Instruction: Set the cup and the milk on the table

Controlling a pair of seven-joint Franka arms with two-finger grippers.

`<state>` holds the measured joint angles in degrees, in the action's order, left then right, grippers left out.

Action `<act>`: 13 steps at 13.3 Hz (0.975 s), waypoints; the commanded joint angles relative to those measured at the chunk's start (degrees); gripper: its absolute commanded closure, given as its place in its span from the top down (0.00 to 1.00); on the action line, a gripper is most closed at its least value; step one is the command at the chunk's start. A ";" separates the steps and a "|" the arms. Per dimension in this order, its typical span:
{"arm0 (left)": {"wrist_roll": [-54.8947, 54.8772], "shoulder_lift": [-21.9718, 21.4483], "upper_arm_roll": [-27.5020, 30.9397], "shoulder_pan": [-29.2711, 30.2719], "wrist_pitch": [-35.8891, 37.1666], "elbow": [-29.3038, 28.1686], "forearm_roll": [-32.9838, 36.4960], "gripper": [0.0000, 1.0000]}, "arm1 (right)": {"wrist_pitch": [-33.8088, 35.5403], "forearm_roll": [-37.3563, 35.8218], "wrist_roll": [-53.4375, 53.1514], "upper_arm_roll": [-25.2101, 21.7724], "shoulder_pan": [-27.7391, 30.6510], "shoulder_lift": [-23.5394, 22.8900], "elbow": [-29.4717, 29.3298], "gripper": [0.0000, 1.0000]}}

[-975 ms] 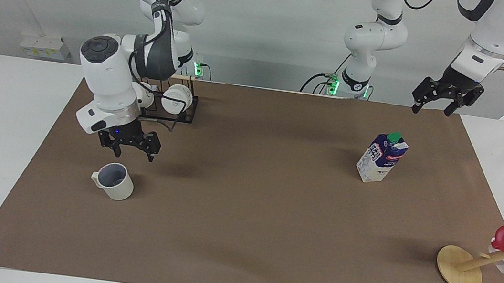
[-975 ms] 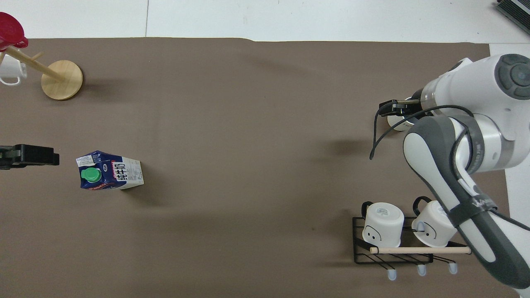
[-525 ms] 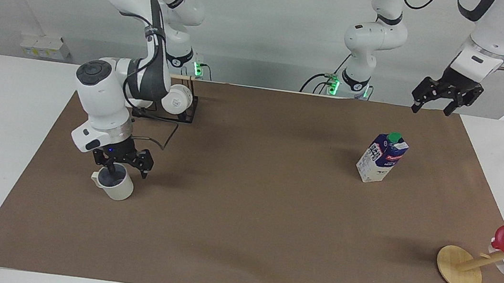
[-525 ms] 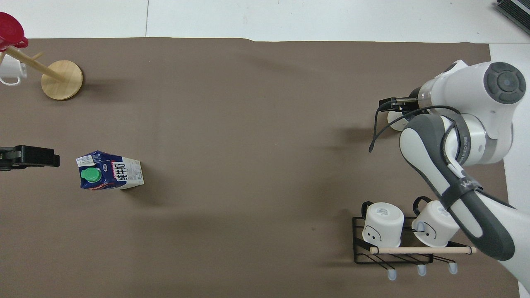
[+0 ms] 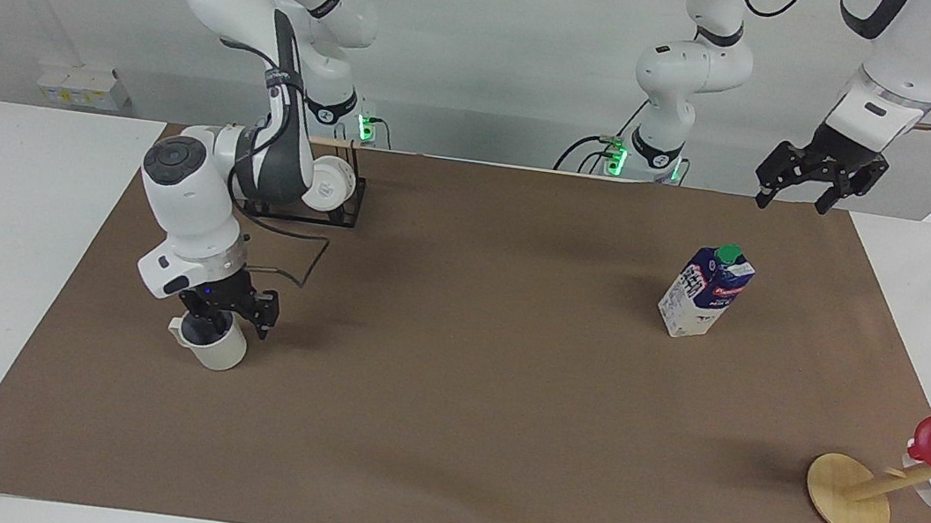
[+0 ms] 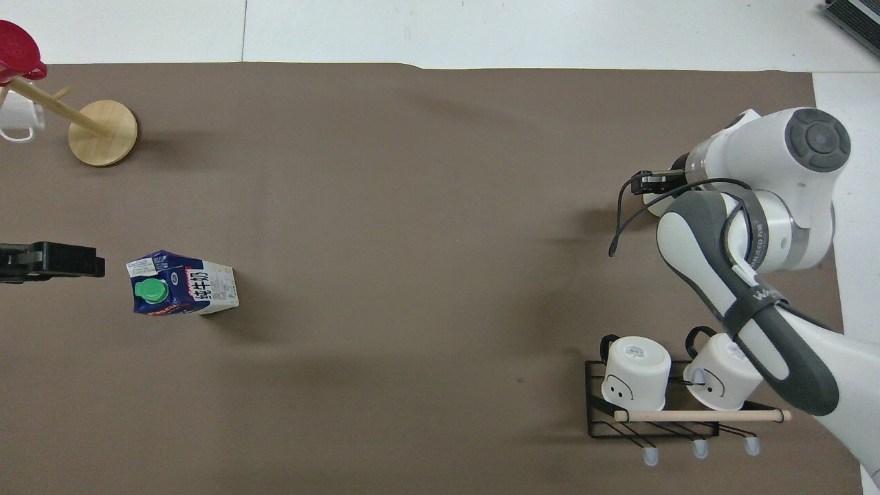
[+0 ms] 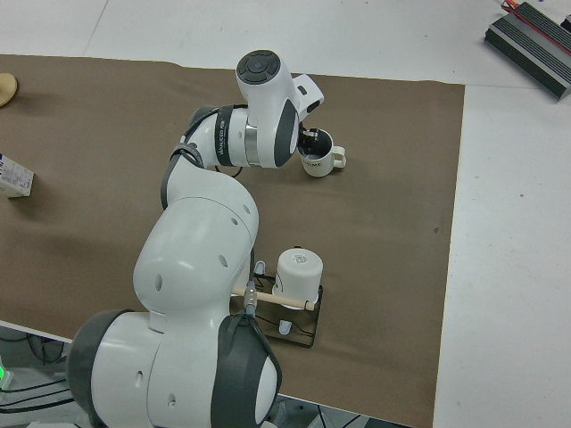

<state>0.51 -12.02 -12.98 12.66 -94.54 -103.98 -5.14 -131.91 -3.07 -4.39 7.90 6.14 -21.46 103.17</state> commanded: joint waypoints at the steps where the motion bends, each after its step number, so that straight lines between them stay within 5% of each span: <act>1: 0.29 -0.11 0.14 -0.27 0.67 0.45 1.01 1.00 | -0.72 -0.09 0.96 0.10 0.45 -0.07 0.19 0.00; 13: 0.28 -0.28 -0.12 -0.79 -3.10 -3.85 1.01 1.00 | 7.69 -0.18 0.70 0.45 -3.32 4.23 -4.89 0.00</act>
<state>0.50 -11.80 -13.07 12.50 -95.21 -105.36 -5.14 -127.98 -3.26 -4.39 8.06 3.92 -18.66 100.33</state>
